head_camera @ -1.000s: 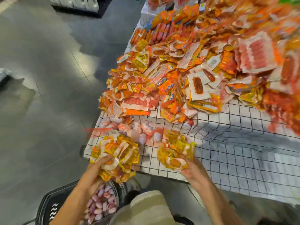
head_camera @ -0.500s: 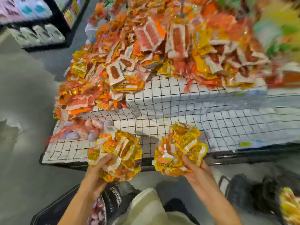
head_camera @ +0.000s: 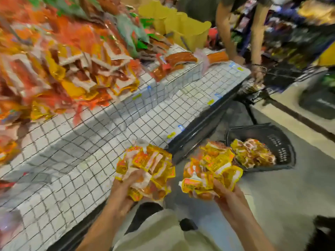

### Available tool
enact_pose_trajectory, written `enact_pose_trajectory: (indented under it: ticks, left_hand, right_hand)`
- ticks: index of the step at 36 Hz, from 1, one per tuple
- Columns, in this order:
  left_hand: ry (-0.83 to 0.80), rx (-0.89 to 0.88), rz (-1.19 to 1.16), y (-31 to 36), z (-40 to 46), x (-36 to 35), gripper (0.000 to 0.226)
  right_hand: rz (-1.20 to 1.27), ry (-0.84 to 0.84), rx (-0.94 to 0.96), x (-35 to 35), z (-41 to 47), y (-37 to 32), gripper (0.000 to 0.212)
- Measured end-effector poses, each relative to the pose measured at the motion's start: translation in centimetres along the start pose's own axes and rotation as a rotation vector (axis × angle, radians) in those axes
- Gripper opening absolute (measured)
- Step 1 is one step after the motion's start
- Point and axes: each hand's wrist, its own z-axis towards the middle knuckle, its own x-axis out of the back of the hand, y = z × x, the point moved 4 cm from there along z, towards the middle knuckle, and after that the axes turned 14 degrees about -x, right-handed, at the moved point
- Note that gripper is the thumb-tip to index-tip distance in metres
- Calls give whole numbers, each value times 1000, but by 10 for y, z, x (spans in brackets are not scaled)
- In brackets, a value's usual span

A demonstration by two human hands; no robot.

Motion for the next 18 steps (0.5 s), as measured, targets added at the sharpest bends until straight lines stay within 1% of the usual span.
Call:
enact_pose_trajectory:
  ticks: [3,4,6,7,10,12,14,16,18]
  left_hand:
    - [-124,48,35,-12,27,-39,43]
    - [-165,67,59,-16,36,-52,48]
    - [-224,112,115,-26,55,-76,66]
    - [-245,133,130,-31,64,-89,71]
    - [-309,156,157,-43,91,-127,64]
    - [-365,204,181,-49,103,-154,68]
    - [-420,252,205,-54,112,-181,68]
    - [-456,272,223,-59,123,-206,60]
    - [-479,293,230,-64,134,-230,62]
  right_hand:
    - [77,81,45,23,-3,-9,50]
    - [103,106,59,30,-4,-11,50]
    - [164,157,82,43,-7,-15,49]
    - [199,183,94,49,-8,-17,48]
    - [293,276,121,62,-13,-26,45]
    - [337,351,134,73,-16,-29,43]
    - [379,428,141,83,-20,-32,46]
    - [423,496,155,90,-24,-35,49]
    - [479,544,180,96,-28,-39,48]
